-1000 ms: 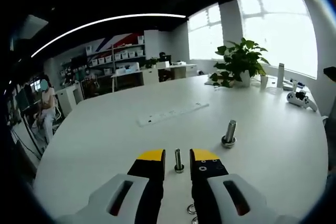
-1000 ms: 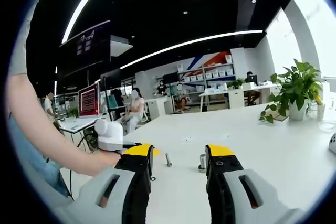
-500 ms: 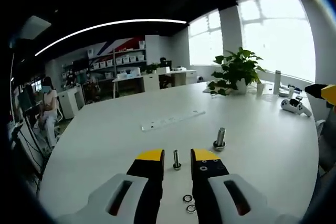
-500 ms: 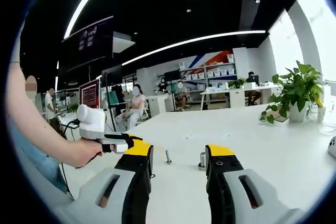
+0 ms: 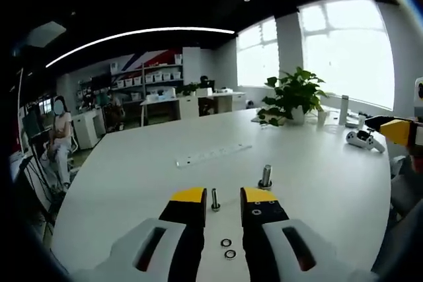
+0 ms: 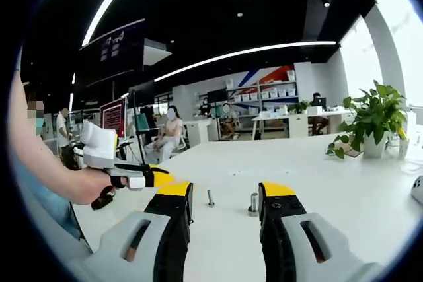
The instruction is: Place the washer onto the threaded stud by aligning its center hole with the stud, sliding it down to the base, and recovering from edge contact or off-axis alignment until the washer reaches the visible bottom stop.
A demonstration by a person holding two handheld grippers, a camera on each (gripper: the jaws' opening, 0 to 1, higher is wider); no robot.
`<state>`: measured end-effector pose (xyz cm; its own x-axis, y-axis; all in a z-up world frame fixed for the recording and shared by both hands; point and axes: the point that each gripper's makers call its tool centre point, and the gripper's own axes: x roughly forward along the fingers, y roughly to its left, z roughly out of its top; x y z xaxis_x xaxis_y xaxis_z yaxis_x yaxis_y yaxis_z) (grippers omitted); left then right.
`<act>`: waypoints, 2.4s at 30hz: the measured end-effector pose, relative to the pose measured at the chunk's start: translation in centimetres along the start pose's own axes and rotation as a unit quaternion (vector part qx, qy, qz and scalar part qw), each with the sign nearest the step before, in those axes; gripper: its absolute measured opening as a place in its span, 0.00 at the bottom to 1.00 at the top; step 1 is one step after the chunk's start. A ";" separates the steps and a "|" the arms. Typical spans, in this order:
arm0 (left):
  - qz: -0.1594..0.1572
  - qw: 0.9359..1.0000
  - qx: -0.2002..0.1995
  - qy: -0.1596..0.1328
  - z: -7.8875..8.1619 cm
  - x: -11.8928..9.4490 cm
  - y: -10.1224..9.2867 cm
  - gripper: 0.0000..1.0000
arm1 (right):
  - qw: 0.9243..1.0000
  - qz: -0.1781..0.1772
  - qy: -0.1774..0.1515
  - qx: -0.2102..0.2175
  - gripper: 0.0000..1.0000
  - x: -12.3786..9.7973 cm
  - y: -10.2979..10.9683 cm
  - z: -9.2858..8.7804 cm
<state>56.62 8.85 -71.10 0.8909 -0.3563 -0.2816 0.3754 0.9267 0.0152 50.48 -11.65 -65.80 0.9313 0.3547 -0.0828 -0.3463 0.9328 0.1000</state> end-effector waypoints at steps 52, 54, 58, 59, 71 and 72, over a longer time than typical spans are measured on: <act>0.033 0.996 -0.048 -0.060 2.9 -9.9 0.7 0.23 | 1.000 -0.005 -0.002 -0.018 0.42 -0.3 -0.3 0.0; 0.032 0.997 -0.047 -0.060 2.8 -10.1 0.7 0.23 | 1.000 -0.005 -0.001 -0.018 0.42 -0.3 -0.3 0.0; 0.032 0.997 -0.049 -0.059 2.4 -10.2 0.8 0.22 | 1.000 -0.006 -0.001 -0.018 0.42 -0.3 -0.3 0.0; 0.031 0.997 -0.049 -0.058 2.3 -10.2 0.8 0.22 | 1.000 -0.007 -0.001 -0.018 0.42 -0.3 -0.4 -0.1; 0.024 0.997 -0.047 -0.051 1.6 -9.1 0.4 0.23 | 1.000 -0.006 -0.001 -0.015 0.42 -0.3 -0.4 -0.1; 0.024 0.997 -0.046 -0.050 1.6 -9.0 0.4 0.23 | 1.000 -0.006 -0.001 -0.017 0.42 -0.3 -0.4 -0.1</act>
<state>49.12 12.21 -67.04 0.9299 -0.3178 -0.1853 0.3116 0.9482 -0.0626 50.36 -12.09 -65.89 0.9356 0.3434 -0.0820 -0.3387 0.9386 0.0660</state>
